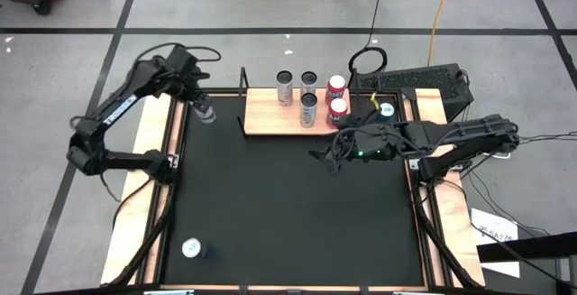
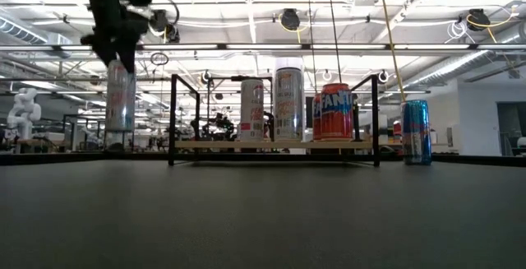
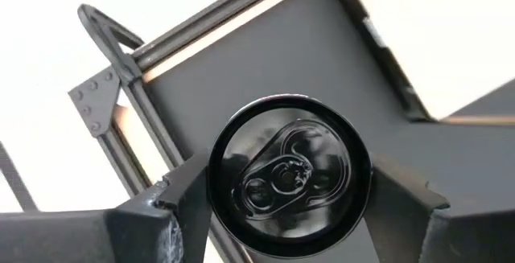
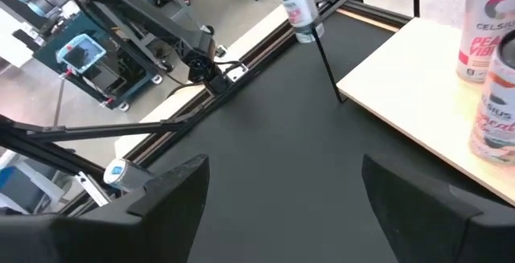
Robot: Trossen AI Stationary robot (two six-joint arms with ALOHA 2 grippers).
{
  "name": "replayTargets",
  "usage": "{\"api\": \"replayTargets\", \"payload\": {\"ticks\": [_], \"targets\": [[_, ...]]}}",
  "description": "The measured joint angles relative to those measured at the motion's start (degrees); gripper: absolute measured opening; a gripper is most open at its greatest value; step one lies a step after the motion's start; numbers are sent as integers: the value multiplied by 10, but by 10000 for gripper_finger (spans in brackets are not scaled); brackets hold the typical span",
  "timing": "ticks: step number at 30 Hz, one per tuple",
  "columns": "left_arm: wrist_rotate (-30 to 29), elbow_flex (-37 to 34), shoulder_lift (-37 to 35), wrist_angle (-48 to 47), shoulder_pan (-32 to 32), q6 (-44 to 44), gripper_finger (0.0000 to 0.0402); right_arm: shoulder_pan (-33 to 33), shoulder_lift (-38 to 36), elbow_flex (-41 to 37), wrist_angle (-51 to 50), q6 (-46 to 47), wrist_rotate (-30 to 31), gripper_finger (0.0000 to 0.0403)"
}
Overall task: Place canned beverage on shelf
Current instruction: Put the white pink soda can on the shelf aligned with the other white pink soda can
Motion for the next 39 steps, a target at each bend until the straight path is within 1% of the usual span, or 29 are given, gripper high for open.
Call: {"api": "replayTargets", "payload": {"ticks": [4,6,8,11,14,16,19,21,25,29,32,36,39], "targets": [[34,40,-30,-33,-41,-3,244,0,-15,0,-37,-4,13,312],[35,51,-42,-49,-66,-4,244,0,-19,0,-65,0,28,312],[34,64,-49,-72,-92,-8,244,-1,-23,0,-96,8,31,312],[36,89,-52,-106,-132,-14,244,-4,-25,0,-108,21,30,312],[64,107,-51,-139,-167,-14,244,-4,-27,0,-107,24,29,312],[98,112,-52,-147,-189,-15,244,-6,-27,0,-107,24,28,312],[155,112,-50,-138,-221,-18,244,-8,-26,0,-107,28,13,312],[166,112,-43,-117,-249,-19,244,-9,-27,0,-107,30,11,312],[132,112,-13,-33,-300,-32,244,-9,-26,0,-108,32,12,312],[131,112,28,53,-336,-27,244,-9,-26,0,-108,33,12,312],[128,112,66,104,-349,-5,244,-9,-26,0,-108,33,12,312],[81,115,118,140,-353,28,245,-9,-26,0,-108,46,12,312],[44,133,158,153,-352,59,245,-5,-26,0,-108,48,11,312]]}}
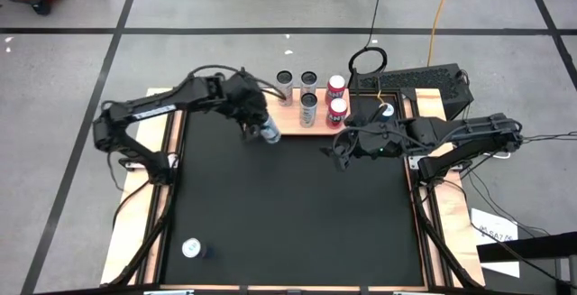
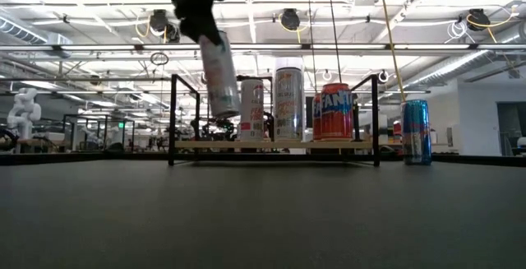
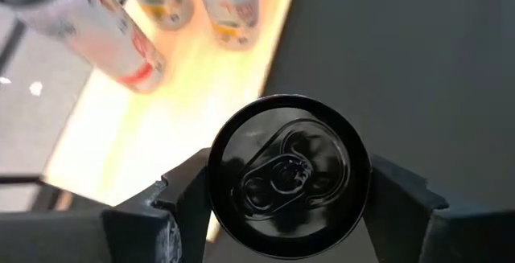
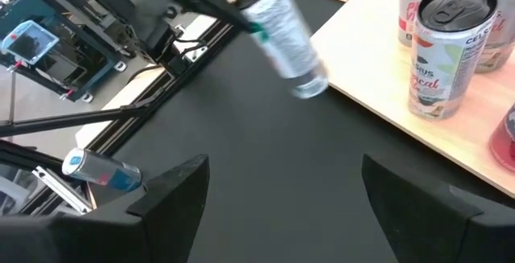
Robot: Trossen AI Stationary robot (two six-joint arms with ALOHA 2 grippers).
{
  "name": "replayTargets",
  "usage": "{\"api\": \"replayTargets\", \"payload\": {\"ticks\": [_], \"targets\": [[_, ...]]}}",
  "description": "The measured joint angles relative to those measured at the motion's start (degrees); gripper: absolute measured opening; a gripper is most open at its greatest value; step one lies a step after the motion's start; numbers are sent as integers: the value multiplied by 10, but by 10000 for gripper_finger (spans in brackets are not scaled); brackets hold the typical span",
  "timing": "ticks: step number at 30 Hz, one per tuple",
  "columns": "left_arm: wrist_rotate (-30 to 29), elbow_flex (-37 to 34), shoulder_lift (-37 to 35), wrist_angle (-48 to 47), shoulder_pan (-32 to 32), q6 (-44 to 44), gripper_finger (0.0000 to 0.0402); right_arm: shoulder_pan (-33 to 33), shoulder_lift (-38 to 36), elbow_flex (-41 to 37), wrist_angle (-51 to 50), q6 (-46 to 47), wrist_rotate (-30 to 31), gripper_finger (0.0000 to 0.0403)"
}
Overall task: Place canned beverage on shelf
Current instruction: Put the white pink soda can on the shelf aligned with the other white pink soda can
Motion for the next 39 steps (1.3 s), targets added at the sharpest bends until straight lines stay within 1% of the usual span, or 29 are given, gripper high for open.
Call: {"api": "replayTargets", "payload": {"ticks": [10,16,24,32,36,39], "targets": [[-17,114,117,12,18,106,245,2,0,0,-26,20,-5,312],[-31,132,158,12,39,100,245,2,0,0,-43,30,-14,312],[-32,137,192,23,71,54,245,2,0,0,-49,28,-14,312],[-21,138,196,23,77,42,245,2,0,0,-59,26,-14,312],[-5,158,199,-6,72,42,245,2,0,0,-61,26,-14,312],[1,169,199,2,66,43,245,1,0,0,-62,24,-14,312]]}}
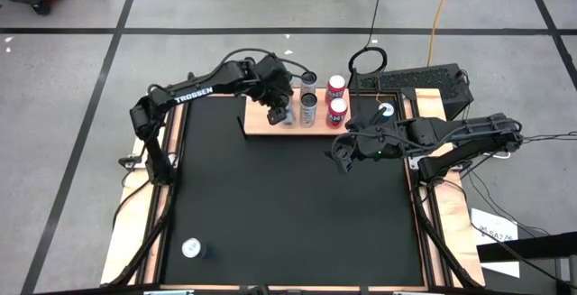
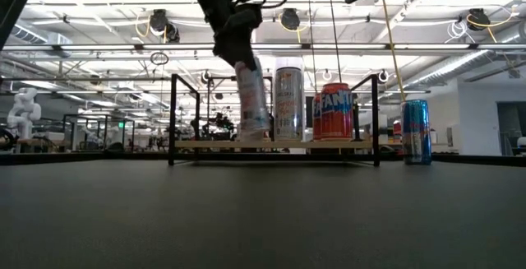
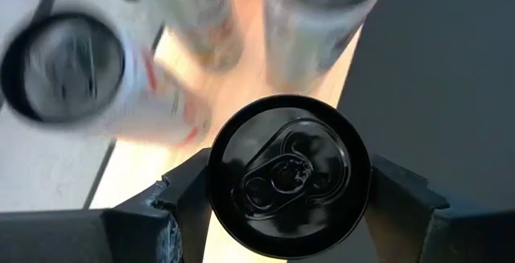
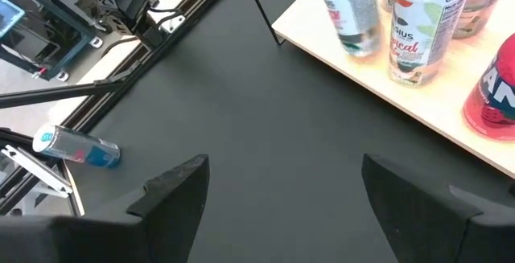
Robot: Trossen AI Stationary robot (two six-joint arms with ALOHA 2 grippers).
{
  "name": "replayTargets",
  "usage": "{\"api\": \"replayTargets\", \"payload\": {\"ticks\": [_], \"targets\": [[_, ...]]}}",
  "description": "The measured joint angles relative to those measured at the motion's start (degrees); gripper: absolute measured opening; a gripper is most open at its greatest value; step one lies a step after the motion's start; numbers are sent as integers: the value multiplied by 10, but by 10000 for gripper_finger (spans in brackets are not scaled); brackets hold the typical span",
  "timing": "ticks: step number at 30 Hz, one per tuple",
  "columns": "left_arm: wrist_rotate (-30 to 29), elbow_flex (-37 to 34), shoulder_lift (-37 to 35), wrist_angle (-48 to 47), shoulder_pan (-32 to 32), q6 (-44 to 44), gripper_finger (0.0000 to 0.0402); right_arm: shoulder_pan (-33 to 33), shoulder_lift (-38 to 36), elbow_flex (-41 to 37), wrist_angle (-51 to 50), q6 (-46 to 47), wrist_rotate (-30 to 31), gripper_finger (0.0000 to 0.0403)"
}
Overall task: Place canned beverage on shelf
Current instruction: Put the white pink soda can on the shelf aligned with the other white pink soda can
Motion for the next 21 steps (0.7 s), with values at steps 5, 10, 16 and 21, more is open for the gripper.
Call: {"api": "replayTargets", "payload": {"ticks": [5,10,16,21], "targets": [[3,2,7,10,2,-1,245,-3,0,0,-1,-5,0,312],[2,2,17,3,1,0,245,-4,0,0,-3,-5,0,312],[2,3,22,0,-1,0,245,-4,0,0,-3,-9,0,312],[1,3,22,3,-2,0,245,-4,-1,0,-3,-11,0,312]]}}
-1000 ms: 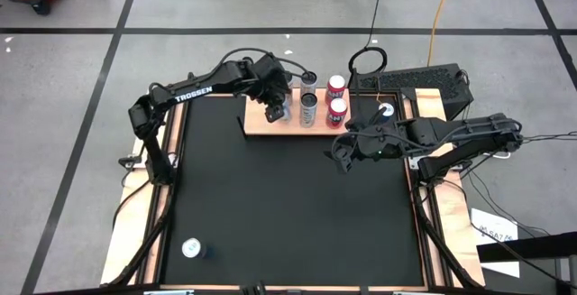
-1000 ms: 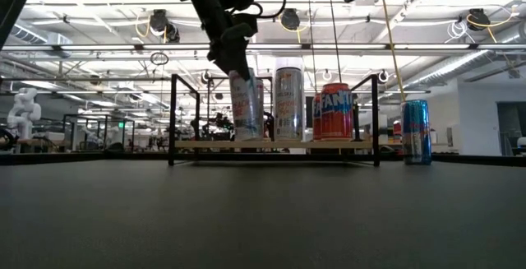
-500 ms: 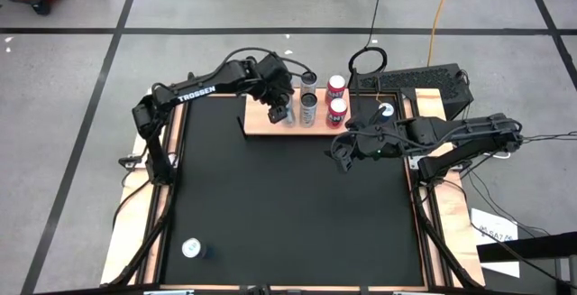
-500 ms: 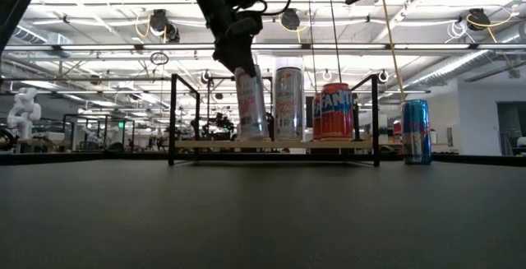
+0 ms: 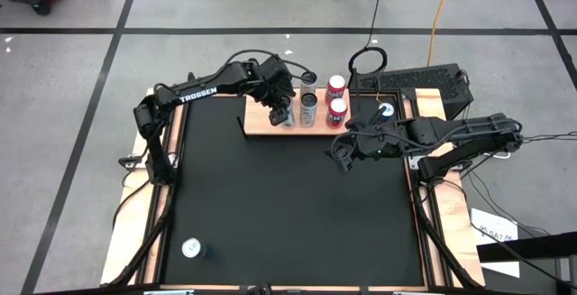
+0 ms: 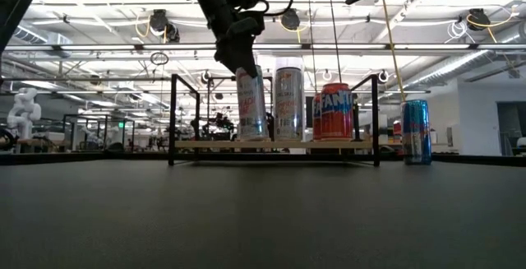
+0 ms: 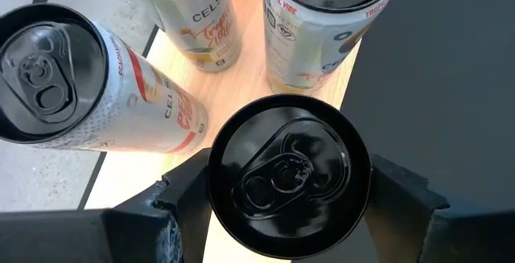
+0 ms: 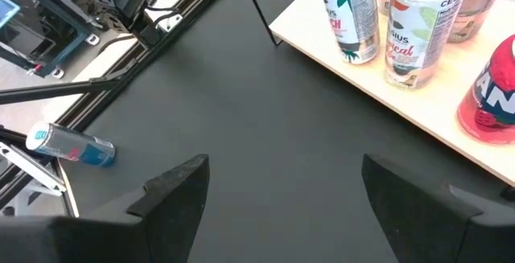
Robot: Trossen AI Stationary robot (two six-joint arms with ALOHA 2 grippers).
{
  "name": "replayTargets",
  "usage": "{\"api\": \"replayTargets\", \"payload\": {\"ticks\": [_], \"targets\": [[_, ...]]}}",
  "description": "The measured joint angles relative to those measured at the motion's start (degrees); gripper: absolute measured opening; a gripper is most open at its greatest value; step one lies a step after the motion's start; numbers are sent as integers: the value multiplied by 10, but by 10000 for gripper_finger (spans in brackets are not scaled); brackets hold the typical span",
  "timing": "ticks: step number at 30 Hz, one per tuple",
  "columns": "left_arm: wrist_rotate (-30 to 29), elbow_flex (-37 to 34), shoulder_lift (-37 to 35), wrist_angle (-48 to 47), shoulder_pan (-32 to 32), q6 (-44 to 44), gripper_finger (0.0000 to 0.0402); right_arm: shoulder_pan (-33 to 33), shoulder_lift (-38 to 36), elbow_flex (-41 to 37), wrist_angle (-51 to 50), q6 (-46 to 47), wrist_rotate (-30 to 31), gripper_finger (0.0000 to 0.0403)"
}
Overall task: Place canned beverage on shelf
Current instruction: Put the white pink soda can on the shelf aligned with the other white pink soda can
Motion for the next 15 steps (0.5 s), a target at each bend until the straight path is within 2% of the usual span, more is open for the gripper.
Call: {"api": "replayTargets", "payload": {"ticks": [7,15], "targets": [[-3,4,1,-3,0,0,255,-1,0,0,0,-3,1,312],[-26,32,0,2,4,1,327,-15,-8,0,1,-13,3,312]]}}
